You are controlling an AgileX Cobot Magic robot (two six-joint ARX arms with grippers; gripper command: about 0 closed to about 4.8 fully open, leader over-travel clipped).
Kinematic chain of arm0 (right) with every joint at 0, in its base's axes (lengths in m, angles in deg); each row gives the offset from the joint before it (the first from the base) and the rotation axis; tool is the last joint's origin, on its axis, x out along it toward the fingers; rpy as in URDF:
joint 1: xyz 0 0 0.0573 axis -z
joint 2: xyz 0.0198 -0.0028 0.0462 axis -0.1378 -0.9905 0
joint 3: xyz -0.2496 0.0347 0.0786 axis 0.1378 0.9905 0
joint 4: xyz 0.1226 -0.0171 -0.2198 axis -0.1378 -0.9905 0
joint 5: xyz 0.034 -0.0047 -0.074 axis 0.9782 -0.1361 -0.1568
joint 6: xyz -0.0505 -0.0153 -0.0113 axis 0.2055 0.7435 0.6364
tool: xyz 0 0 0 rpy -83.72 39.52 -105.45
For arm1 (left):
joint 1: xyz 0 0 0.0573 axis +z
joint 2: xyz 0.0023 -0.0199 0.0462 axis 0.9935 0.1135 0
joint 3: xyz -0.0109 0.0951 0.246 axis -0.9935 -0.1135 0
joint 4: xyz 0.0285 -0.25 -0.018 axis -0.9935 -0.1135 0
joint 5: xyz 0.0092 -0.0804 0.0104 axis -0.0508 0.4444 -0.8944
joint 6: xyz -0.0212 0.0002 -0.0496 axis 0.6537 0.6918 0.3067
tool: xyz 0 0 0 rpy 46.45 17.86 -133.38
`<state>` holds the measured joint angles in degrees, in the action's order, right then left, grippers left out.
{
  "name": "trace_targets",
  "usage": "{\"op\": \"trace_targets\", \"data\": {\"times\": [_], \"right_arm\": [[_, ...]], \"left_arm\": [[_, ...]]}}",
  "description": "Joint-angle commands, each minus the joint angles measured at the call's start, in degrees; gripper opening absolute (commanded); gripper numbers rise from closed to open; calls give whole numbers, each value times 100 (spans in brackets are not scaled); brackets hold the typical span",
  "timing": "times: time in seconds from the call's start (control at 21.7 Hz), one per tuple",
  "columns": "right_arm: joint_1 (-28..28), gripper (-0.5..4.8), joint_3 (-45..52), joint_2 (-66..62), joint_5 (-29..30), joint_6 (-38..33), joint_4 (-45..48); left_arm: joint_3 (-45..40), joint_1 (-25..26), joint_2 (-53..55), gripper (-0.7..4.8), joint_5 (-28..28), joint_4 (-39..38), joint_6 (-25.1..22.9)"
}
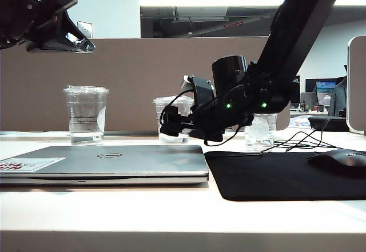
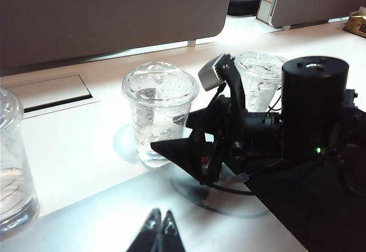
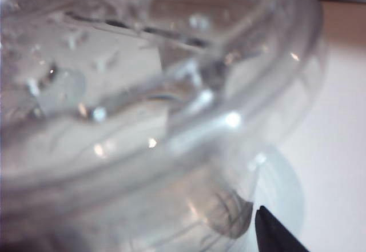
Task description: Pick up the coffee cup on the middle and place it on the right side of the laptop.
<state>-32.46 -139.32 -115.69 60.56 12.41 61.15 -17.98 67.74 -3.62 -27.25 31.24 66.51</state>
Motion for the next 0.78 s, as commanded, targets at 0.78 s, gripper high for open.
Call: {"op": "trace_targets", "data": {"times": [0.78], "right_arm": [[-15, 278, -507, -192, 234, -125, -72]], "left_arm": [[17, 0, -15, -5, 26, 72, 17]]}}
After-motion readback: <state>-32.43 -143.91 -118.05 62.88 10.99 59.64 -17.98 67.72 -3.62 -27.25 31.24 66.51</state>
